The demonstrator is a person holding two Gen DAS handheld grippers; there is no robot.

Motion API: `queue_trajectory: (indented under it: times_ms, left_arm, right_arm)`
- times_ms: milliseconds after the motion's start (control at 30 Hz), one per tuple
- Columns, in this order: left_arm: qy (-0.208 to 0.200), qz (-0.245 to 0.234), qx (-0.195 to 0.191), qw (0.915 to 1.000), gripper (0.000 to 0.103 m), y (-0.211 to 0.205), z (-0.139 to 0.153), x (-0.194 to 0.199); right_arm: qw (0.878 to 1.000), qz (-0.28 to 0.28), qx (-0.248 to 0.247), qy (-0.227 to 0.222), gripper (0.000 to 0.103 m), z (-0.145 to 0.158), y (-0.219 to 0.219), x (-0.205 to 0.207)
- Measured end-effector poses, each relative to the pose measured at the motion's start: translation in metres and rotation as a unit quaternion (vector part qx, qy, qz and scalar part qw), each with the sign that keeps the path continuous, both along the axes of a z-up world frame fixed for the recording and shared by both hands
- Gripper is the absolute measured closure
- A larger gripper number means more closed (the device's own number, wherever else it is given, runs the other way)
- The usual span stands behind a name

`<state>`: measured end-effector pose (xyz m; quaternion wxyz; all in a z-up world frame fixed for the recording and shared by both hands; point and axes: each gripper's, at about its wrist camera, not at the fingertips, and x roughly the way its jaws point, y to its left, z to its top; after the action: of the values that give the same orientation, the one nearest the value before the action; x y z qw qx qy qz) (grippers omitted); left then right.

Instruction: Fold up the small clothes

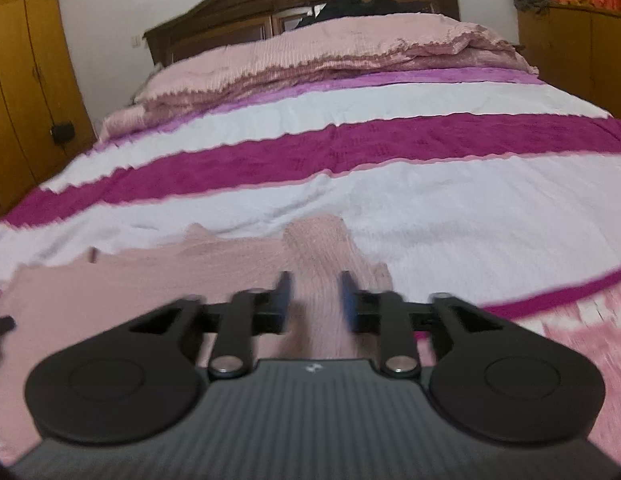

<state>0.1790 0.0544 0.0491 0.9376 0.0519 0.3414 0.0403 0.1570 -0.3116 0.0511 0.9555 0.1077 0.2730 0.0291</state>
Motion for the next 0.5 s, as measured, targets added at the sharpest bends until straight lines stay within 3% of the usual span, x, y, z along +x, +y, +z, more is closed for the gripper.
queue_trajectory:
  times_ms: [67,267,400,500]
  left_arm:
    - [0.009,-0.001,-0.016,0.9998,0.037,0.001,0.008,-0.012]
    - [0.028,-0.003,-0.032,0.9991,0.035,-0.003,0.025,-0.054]
    - [0.042,0.012,-0.042,0.9982,0.034,-0.002,0.026,-0.077]
    - [0.057,0.034,-0.057,0.9961,0.034,0.005,0.024,-0.089]
  right_arm:
    - [1.0,-0.005,0.018,-0.012,0.031,0.004,-0.004,-0.021]
    - [0.999,-0.012,0.048,-0.005,0.031,0.002,-0.016,-0.059]
    - [0.998,-0.024,0.059,0.02,0.031,-0.017,-0.024,-0.069]
    - [0.993,-0.03,0.105,0.039,0.03,-0.032,-0.029,-0.073]
